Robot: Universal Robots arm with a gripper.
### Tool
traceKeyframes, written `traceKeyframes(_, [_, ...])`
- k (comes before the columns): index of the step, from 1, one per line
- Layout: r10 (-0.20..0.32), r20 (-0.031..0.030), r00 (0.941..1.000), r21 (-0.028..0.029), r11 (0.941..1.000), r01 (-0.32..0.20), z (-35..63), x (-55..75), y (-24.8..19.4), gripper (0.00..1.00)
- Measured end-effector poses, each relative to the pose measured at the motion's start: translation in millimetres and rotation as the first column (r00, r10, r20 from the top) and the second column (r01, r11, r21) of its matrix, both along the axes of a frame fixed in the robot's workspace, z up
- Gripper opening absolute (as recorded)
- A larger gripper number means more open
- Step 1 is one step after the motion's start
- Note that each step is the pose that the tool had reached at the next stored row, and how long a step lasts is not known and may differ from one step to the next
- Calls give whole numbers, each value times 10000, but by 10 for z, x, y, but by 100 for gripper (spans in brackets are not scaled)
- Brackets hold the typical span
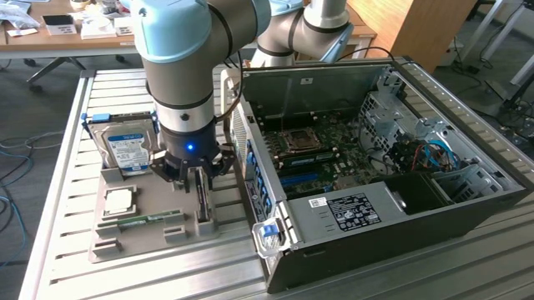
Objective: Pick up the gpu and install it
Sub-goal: 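Pick up the gpu and move the gpu toward the slot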
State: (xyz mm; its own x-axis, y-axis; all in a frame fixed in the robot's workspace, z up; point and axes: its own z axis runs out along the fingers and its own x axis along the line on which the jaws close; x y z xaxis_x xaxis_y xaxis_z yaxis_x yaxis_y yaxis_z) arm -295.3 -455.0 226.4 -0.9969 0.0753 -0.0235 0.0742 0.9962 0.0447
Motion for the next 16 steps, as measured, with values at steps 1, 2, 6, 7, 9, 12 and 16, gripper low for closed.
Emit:
traceKeyframes(1, [0, 0, 10000, 0, 10000, 0, 0, 0, 0, 47])
traceKeyframes(2, [0, -1, 10000, 0, 10000, 0, 0, 0, 0, 47])
traceKeyframes(6, [-1, -3, 10000, -4, 10000, 1, 3, 0, 14, 47])
traceKeyframes(7, [0, -3, 10000, -2, 10000, 0, 2, 0, 26, 47])
traceKeyframes(9, [0, -1, 10000, -1, 10000, 0, 1, 0, 30, 47])
traceKeyframes(12, [0, -2, 10000, 26, 10000, 0, 4, 0, 22, 47])
traceKeyframes(16, [-1, -1, 10000, 31, 10000, 1, 11, 0, 22, 47])
